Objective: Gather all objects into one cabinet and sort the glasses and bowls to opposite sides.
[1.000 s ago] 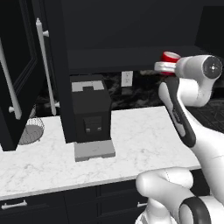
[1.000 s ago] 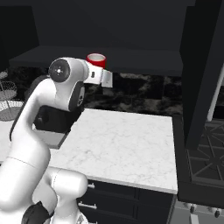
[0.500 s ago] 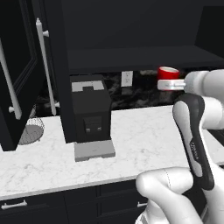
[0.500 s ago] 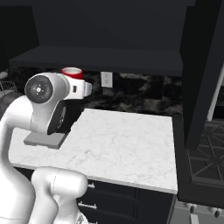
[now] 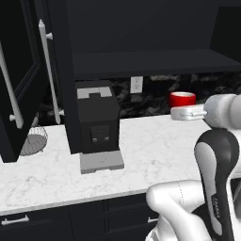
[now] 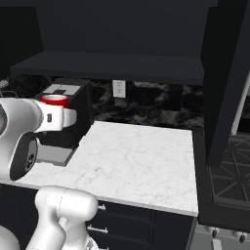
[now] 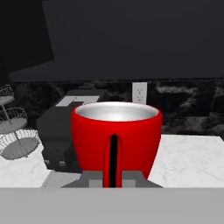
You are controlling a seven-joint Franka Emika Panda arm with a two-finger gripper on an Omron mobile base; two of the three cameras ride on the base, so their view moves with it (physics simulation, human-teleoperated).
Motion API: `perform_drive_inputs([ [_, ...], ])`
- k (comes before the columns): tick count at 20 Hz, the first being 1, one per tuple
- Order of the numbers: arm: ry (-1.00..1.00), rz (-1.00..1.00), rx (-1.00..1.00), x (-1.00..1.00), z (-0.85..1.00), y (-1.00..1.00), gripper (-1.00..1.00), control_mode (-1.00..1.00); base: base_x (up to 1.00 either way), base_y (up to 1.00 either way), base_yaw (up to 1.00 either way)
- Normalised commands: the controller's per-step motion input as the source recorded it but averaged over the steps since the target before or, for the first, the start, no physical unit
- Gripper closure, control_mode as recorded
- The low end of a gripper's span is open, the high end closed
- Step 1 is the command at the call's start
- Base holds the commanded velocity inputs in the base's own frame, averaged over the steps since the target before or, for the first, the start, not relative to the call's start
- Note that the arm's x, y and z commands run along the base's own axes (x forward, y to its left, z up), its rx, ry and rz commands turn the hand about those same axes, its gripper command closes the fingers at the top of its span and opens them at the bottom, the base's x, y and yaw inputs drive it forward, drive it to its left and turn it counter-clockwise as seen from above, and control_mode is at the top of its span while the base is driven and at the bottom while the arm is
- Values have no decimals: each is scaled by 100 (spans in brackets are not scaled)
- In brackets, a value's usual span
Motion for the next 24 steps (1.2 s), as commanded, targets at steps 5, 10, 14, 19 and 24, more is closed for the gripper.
perform_drive_inputs([
  [5, 2, 0, -3, -91, -1, 3, 100, -100, 0, 0, 0],
  [10, 0, 0, 0, -4, 0, 0, 100, 100, 0, 0, 0],
  [14, 0, 0, 0, 0, 0, 0, 100, 100, -51, 3, 0],
  [19, 0, 0, 0, 0, 0, 0, 100, 100, -90, 48, 0],
  [24, 0, 0, 0, 0, 0, 0, 100, 100, -40, 96, 0],
])
